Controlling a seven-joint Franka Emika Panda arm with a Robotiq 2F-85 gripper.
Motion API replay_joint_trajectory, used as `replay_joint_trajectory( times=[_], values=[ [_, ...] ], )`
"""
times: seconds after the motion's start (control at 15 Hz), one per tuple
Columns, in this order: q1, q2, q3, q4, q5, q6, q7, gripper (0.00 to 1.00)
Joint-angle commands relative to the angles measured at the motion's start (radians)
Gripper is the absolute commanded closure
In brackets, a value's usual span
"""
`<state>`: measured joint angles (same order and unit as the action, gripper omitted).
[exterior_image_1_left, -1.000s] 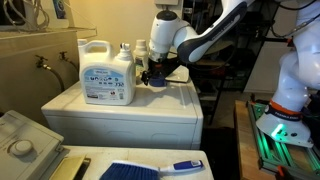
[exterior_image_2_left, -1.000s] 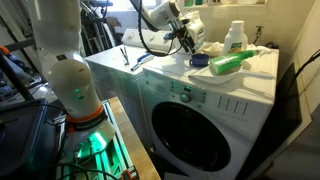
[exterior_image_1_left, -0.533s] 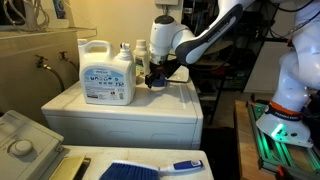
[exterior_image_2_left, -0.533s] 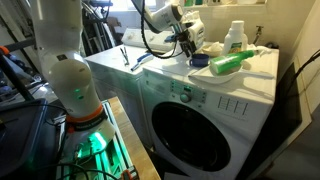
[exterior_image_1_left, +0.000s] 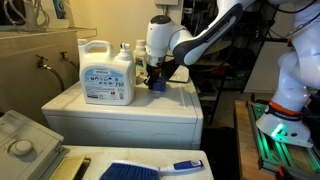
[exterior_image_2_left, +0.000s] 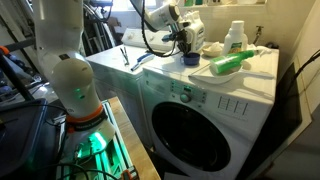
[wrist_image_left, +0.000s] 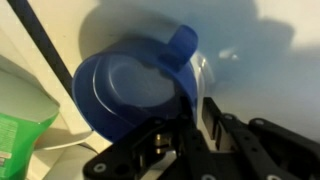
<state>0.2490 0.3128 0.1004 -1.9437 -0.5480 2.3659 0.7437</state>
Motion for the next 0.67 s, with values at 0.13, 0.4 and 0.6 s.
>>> replay_joint_trajectory(
  times=[0.13, 0.4, 0.6],
  values=[
    [0.017, -0.027, -0.018, 0.002, 0.092, 0.056, -0.055, 0.95],
    [-0.003, -0.042, -0.002, -0.013, 0.153, 0.11, -0.086, 0.98],
    [-0.038, -0.096, 0.039, -0.058, 0.372, 0.25, -0.18, 0.98]
  ],
)
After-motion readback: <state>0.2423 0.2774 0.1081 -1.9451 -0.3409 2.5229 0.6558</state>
